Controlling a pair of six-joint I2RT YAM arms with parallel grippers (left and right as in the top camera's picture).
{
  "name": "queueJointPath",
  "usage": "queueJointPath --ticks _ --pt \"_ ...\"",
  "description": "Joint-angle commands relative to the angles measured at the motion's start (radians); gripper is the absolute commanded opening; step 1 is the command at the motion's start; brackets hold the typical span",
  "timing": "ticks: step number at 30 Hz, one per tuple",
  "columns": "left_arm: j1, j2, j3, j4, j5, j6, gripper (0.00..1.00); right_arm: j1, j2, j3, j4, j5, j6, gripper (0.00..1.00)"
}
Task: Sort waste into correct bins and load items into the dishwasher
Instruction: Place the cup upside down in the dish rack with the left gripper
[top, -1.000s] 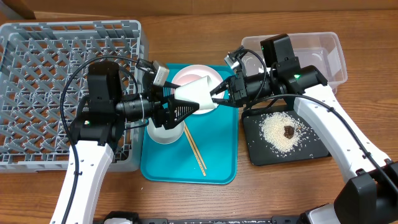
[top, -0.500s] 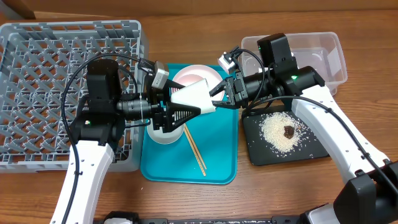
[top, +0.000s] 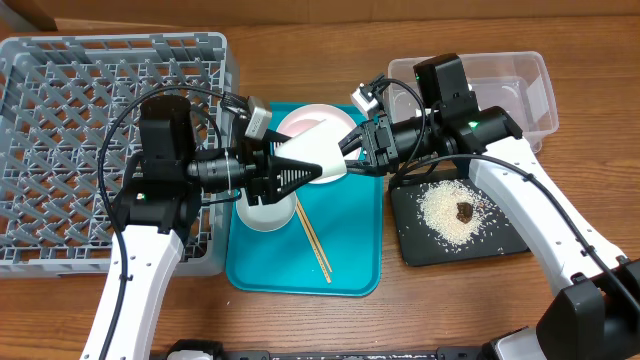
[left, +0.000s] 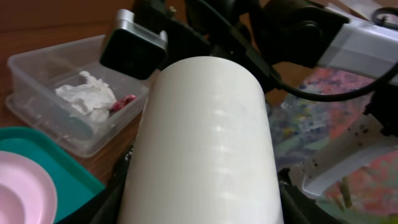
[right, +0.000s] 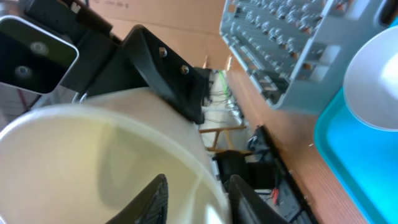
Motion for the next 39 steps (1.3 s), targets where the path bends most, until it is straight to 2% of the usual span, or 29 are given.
queueJointPath --ticks 1,6,11,18,19,22,26,28,32,39 --pt "0.035 0.005 0.017 -0.022 -0.13 0.023 0.4 -0.03 -0.009 0.015 -0.052 0.188 0.0 0.39" --pt "0.107 0.005 0.017 -0.12 -0.235 0.042 0.36 -0.111 -0.009 0.015 -0.208 0.564 -0.001 0.41" --pt "0.197 0.001 0.022 -0.285 -0.526 0.045 0.36 -0.21 -0.026 0.016 -0.347 0.781 -0.093 0.41" --pt "0.34 0.002 0.093 -0.504 -0.918 0.003 0.22 -0.36 -0.121 0.016 -0.509 1.038 -0.172 0.41" --pt "0.364 0.002 0.103 -0.523 -0.961 -0.018 0.18 -0.386 -0.14 0.016 -0.533 1.059 -0.191 0.41" --pt "0.424 0.002 0.113 -0.546 -1.025 -0.071 0.18 -0.441 -0.175 0.016 -0.576 1.086 -0.22 0.41" --pt "0.492 0.006 0.113 -0.546 -1.058 -0.106 0.24 -0.487 -0.195 0.016 -0.615 1.088 -0.27 0.41" --pt "0.515 0.014 0.113 -0.546 -1.125 -0.129 0.25 -0.491 -0.194 0.015 -0.626 1.088 -0.271 0.41" --pt "0.526 0.046 0.113 -0.546 -1.21 -0.152 0.25 -0.49 -0.194 0.015 -0.627 1.087 -0.271 0.41" --pt "0.526 0.145 0.113 -0.533 -1.275 -0.162 0.25 -0.49 -0.194 0.015 -0.638 1.088 -0.271 0.42"
